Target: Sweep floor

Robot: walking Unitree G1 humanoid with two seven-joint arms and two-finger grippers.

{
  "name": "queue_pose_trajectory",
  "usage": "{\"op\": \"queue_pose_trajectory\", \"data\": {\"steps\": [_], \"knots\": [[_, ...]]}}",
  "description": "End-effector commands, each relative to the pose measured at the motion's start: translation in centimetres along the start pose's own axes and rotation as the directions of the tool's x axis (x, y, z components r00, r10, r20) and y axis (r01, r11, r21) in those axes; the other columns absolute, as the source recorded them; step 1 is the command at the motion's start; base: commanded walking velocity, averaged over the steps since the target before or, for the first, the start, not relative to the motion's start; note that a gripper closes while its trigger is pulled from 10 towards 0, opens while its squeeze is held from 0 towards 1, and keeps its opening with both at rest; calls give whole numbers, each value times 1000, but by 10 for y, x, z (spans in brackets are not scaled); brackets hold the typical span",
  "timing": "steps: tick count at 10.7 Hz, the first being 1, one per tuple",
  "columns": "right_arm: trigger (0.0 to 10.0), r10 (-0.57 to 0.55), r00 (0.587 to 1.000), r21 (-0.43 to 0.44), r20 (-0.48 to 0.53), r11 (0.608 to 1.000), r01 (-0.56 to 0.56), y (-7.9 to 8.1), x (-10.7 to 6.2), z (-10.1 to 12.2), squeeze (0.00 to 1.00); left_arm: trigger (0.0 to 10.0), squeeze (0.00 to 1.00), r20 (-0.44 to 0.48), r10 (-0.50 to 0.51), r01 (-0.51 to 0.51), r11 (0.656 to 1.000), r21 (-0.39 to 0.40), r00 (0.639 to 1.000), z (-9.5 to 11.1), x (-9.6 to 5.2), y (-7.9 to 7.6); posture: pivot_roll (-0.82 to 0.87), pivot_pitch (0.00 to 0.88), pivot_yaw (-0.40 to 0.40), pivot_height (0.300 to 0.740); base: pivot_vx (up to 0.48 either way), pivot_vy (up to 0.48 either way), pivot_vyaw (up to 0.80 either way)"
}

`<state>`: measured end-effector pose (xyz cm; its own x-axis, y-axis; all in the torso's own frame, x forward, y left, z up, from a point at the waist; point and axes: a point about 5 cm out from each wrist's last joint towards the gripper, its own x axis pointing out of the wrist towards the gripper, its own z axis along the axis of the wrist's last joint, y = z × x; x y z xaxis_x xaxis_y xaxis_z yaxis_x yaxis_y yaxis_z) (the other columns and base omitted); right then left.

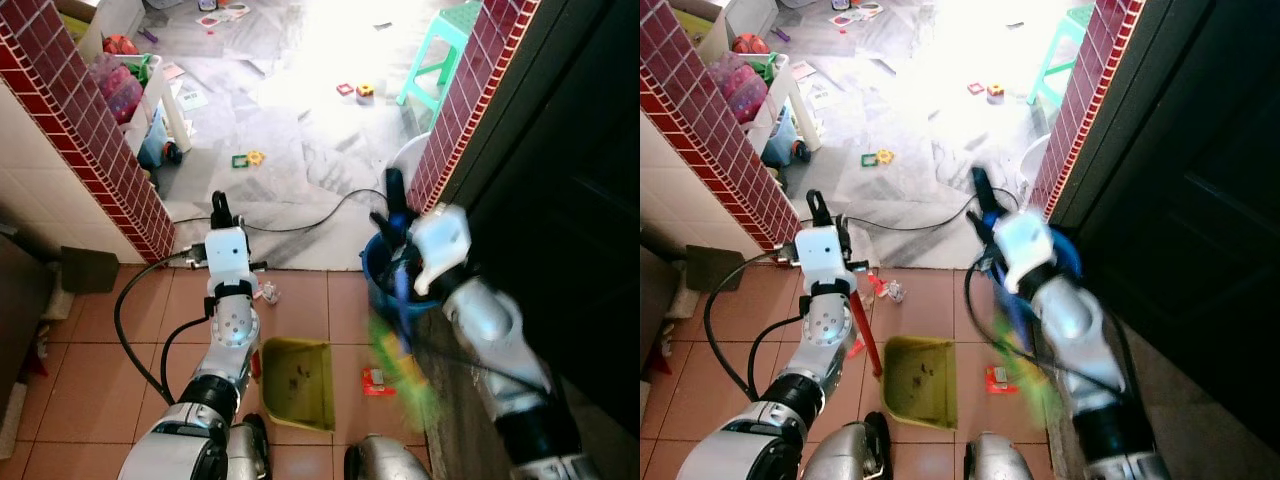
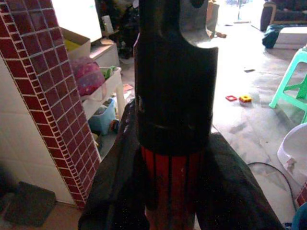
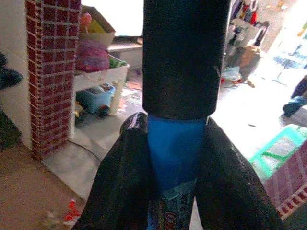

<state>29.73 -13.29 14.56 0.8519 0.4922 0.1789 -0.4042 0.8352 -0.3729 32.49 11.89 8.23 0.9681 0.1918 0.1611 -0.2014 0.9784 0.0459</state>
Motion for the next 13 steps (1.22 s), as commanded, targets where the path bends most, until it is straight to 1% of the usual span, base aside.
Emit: {"op": "queue_pose_trajectory", "data": {"steps": [1,2,4,5,6,7,8,10,11,12,13], "knots": [[10000,-12,999,-33,42,999,13,-1,2,6,0,10000,0,-5,-2,2,998,58,1000,-6,-2,7,-208,214,25,740,0,0,0],[10000,-29,999,-36,20,999,29,2,2,3,0,10000,0,-15,-6,7,998,59,1000,-9,-6,9,-198,225,29,740,0,0,0],[10000,-141,987,81,-71,986,147,7,9,-6,0,10000,0,-21,-5,7,998,63,1000,-12,-8,11,-193,235,33,740,0,0,0],[10000,-208,972,204,-110,952,227,9,19,-3,0,10000,0,-25,-7,8,998,65,1000,-13,-8,11,-198,236,35,740,0,0,0],[10000,-250,962,312,-114,910,273,9,29,5,0,10000,0,-28,-11,13,998,65,1000,-13,-8,9,-201,234,35,740,0,0,0],[10000,-290,954,443,-72,848,291,5,41,21,0,10000,0,-33,-15,17,998,63,999,-13,-8,7,-203,232,35,740,0,0,0],[10000,-336,942,564,22,782,266,-7,52,48,0,10000,0,-36,-17,20,998,62,999,-13,-7,7,-207,227,33,740,0,0,0],[10000,-363,921,666,140,723,184,-21,62,86,0,10000,0,-42,-17,20,998,62,999,-14,-7,6,-214,218,33,740,0,0,0],[10000,-360,912,674,197,725,140,-27,65,104,0,10000,0,-44,-18,20,998,60,999,-14,-6,5,-220,213,33,740,0,0,0],[10000,-317,914,609,252,786,105,-31,65,114,0,10000,0,-47,-20,23,998,58,999,-13,-6,4,-224,205,32,740,0,0,0],[10000,-246,935,436,254,892,116,-34,57,106,0,10000,0,-25,-29,31,997,68,999,-10,-4,3,-228,201,32,740,0,0,0]]}}
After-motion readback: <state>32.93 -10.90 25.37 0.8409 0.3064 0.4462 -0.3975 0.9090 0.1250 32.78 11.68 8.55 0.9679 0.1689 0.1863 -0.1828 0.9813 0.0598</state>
